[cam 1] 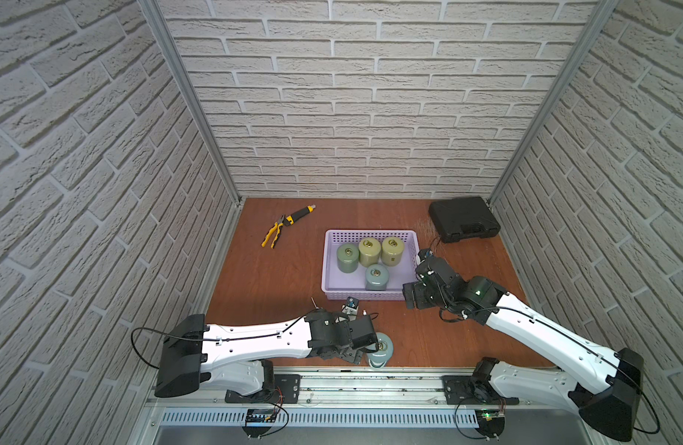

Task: Take the tea canister out of the basket
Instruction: Place the tea canister at the center of the board.

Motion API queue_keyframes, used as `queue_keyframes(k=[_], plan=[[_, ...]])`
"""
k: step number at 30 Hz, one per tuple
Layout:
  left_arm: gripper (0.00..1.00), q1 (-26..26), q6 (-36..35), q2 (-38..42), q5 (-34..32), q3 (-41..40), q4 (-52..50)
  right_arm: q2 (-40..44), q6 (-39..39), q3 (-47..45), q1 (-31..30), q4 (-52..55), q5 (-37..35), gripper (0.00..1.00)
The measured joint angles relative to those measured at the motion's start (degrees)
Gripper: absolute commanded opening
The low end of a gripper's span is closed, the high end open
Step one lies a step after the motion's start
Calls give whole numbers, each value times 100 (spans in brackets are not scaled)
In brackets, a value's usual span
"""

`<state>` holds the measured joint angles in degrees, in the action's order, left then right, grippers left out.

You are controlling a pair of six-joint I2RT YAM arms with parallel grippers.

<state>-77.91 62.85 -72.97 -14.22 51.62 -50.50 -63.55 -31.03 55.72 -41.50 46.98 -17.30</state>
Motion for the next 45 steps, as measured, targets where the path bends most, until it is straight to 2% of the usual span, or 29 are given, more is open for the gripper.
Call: queue_keyframes(k=[32, 36, 40, 45], plan=[[51, -256, 702, -221, 52, -262, 83, 0, -7, 0, 0, 44, 2, 100], [58, -258, 752, -256, 68, -262, 96, 0, -4, 0, 0, 42, 2, 100], [76, -258, 772, -278, 52, -260, 105, 0, -4, 0, 0, 42, 4, 100], [90, -258, 776, -308, 33, -249, 109, 0, -4, 0, 0, 42, 4, 100]])
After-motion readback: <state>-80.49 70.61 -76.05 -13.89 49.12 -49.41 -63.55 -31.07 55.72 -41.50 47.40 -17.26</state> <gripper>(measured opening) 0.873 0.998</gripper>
